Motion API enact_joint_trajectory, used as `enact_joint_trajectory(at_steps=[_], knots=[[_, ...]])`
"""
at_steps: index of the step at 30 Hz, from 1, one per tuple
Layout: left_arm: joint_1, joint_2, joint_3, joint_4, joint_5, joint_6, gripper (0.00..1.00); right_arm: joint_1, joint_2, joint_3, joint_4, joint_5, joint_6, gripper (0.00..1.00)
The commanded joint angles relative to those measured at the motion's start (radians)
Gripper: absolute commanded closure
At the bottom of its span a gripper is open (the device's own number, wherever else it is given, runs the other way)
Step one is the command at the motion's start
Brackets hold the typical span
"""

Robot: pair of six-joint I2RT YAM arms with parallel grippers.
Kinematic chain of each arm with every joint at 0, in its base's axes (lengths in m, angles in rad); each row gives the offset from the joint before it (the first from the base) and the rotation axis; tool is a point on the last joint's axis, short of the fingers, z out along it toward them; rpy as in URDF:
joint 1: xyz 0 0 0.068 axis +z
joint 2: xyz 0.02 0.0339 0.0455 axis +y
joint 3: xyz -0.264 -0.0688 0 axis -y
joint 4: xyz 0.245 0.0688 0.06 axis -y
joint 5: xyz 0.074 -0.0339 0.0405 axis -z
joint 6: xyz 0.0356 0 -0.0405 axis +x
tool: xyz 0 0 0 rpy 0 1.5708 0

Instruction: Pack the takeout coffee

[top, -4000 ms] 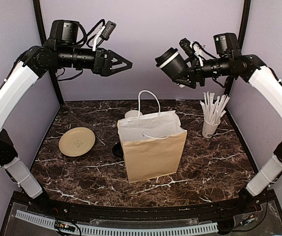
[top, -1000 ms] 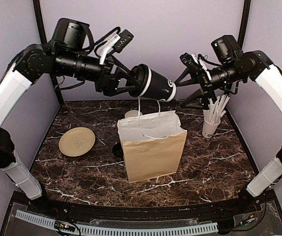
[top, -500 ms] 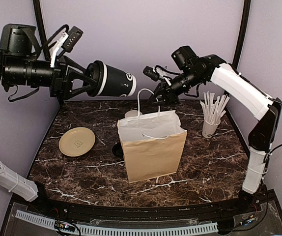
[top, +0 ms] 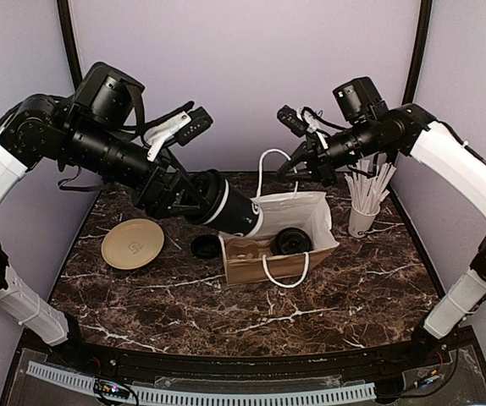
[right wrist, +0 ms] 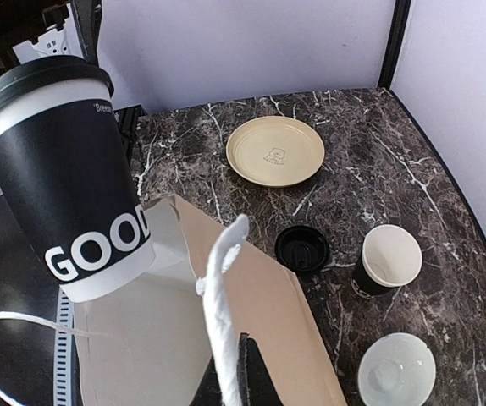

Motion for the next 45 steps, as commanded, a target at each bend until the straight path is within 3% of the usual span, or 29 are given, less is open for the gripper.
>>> enact_joint_trajectory(at_steps=[1,9,15,31,45], knots=[[-0.065,0.064,0.042,-0.045,-0.021,-0.030,0.44,0.007,-0.033,-0.096,0.062,-0.022,0.012,1.00],[-0.167,0.139,0.073,-0.046,-0.112,-0.038,0.46,0.023,-0.124,-0.206,0.061,-0.073,0.046,1.00],[-0.227,0.173,0.102,-0.074,-0.213,-0.043,0.48,0.024,-0.119,-0.179,-0.007,-0.106,0.005,1.00],[-0.499,0.411,0.282,-0.202,-0.706,0.014,0.51,0.024,-0.135,-0.218,-0.041,-0.190,0.106,1.00],[-0.606,0.511,0.196,-0.255,-1.011,0.062,0.53,0.030,-0.159,-0.268,0.005,-0.259,0.219,1.00]])
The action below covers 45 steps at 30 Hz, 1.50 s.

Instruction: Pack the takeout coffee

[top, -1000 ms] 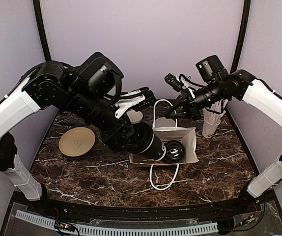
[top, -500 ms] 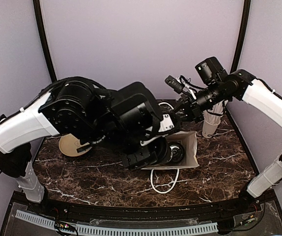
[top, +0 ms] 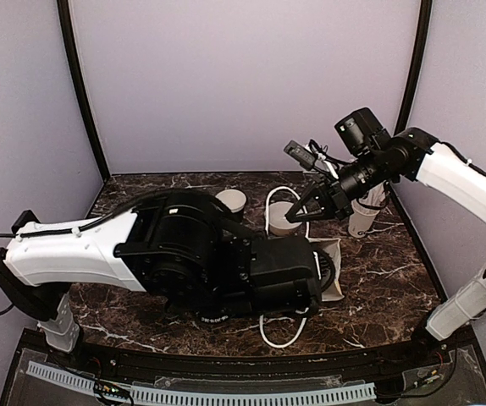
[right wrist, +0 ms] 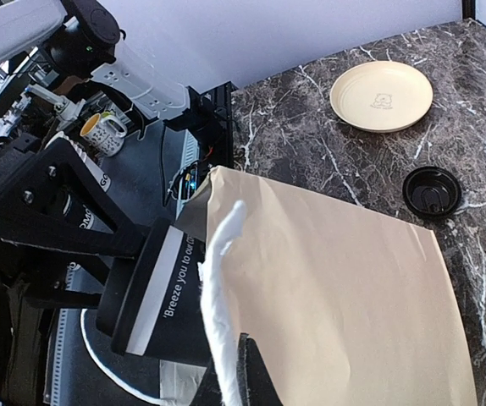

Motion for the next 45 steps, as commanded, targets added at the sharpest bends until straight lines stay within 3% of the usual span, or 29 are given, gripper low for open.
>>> enact_joint_trajectory(at_steps=[1,21,29,37,45], knots=[[-0.033,0.024,-0.040,-0.054,-0.131,0.016,0.53,0.008,-0.028,0.004,0.058,-0.048,0.080,1.00],[-0.002,0.097,-0.112,-0.062,-0.082,-0.018,0.53,0.023,-0.095,-0.079,0.092,-0.090,0.112,1.00],[0.019,0.094,-0.031,-0.038,-0.030,0.003,0.54,0.033,-0.095,-0.085,0.075,-0.087,0.087,1.00],[0.061,0.082,-0.099,0.011,-0.032,0.057,0.55,0.035,-0.095,-0.073,0.067,-0.092,0.079,1.00],[0.083,0.073,-0.212,0.011,-0.121,0.058,0.57,0.035,-0.096,-0.068,0.058,-0.110,0.069,1.00]])
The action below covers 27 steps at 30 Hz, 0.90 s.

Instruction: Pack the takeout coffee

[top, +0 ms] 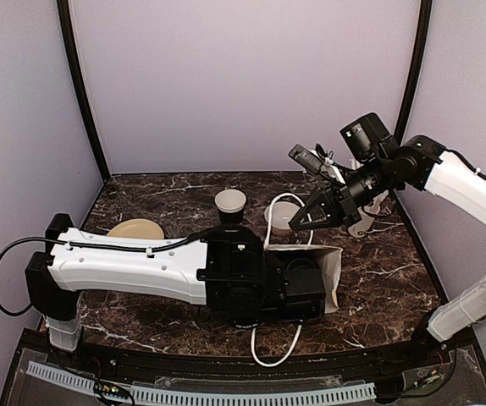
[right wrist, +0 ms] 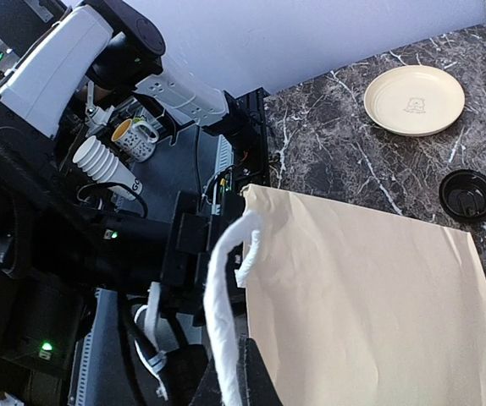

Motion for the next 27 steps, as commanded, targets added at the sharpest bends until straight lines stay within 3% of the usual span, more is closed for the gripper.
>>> enact_joint_trajectory(at_steps=[1,5,7,11,16,21,27], knots=[[0.006,-0.033,-0.043,-0.005,-0.070,0.003,0.57,0.012,-0.024,0.011,0.010,-0.039,-0.004,1.00],[0.016,-0.046,-0.090,0.085,-0.100,0.076,0.59,0.012,-0.014,0.046,0.003,-0.041,-0.006,0.99],[0.020,-0.053,-0.099,0.136,-0.109,0.115,0.59,0.011,-0.006,0.074,-0.019,-0.044,-0.028,0.85],[0.030,-0.068,-0.115,0.202,-0.097,0.161,0.59,0.007,0.017,0.170,-0.138,-0.041,-0.159,0.46],[0.052,-0.098,-0.166,0.260,-0.074,0.188,0.58,-0.037,0.073,0.372,-0.356,-0.017,-0.368,0.25],[0.059,-0.105,-0.193,0.267,-0.072,0.194,0.58,-0.141,0.148,0.484,-0.329,-0.005,-0.372,0.24],[0.073,-0.124,-0.222,0.293,-0.045,0.183,0.58,-0.201,0.213,0.300,0.081,0.185,-0.121,0.37]])
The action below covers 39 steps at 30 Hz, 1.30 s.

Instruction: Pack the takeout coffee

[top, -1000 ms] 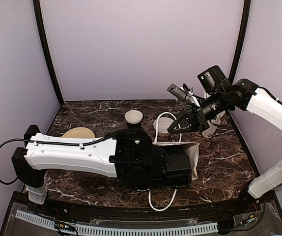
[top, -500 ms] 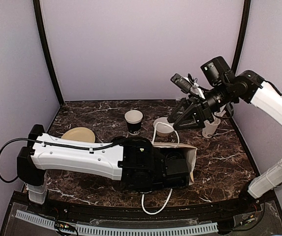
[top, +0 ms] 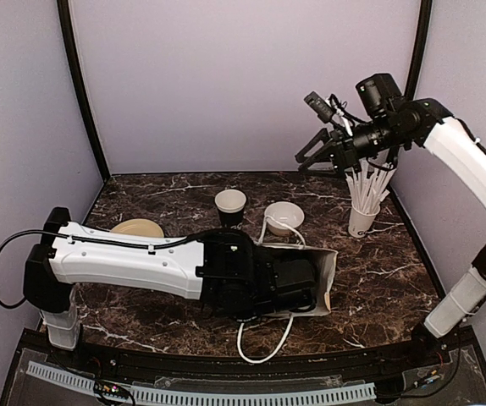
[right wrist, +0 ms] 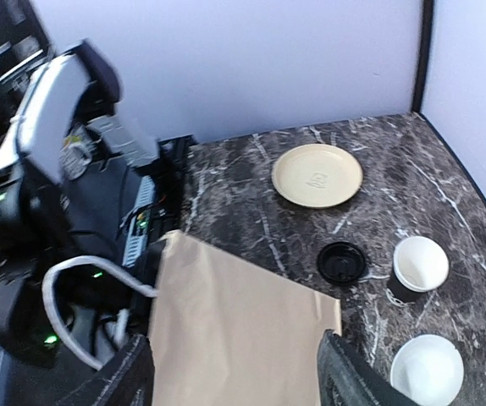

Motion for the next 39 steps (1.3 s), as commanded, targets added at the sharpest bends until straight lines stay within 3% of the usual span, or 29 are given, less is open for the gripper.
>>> enact_joint_trajectory(at_steps=[1,7,12,27,39], knots=[[0.012,-0.073,-0.033,0.041,0.035,0.001,0.58,-0.020,0.074,-0.135,0.292,0.177,0.143,0.39],[0.027,-0.078,-0.050,0.070,0.067,0.011,0.58,-0.026,0.183,-0.225,0.456,0.319,0.205,0.45],[0.037,-0.075,-0.072,0.109,0.072,0.029,0.58,-0.025,0.302,-0.209,0.447,0.388,0.195,0.47],[0.070,-0.074,-0.109,0.148,0.083,0.042,0.58,-0.009,0.540,-0.212,0.359,0.287,0.084,0.54],[0.095,-0.077,-0.139,0.181,0.116,0.073,0.58,0.022,0.618,-0.186,0.257,0.172,-0.005,0.55]])
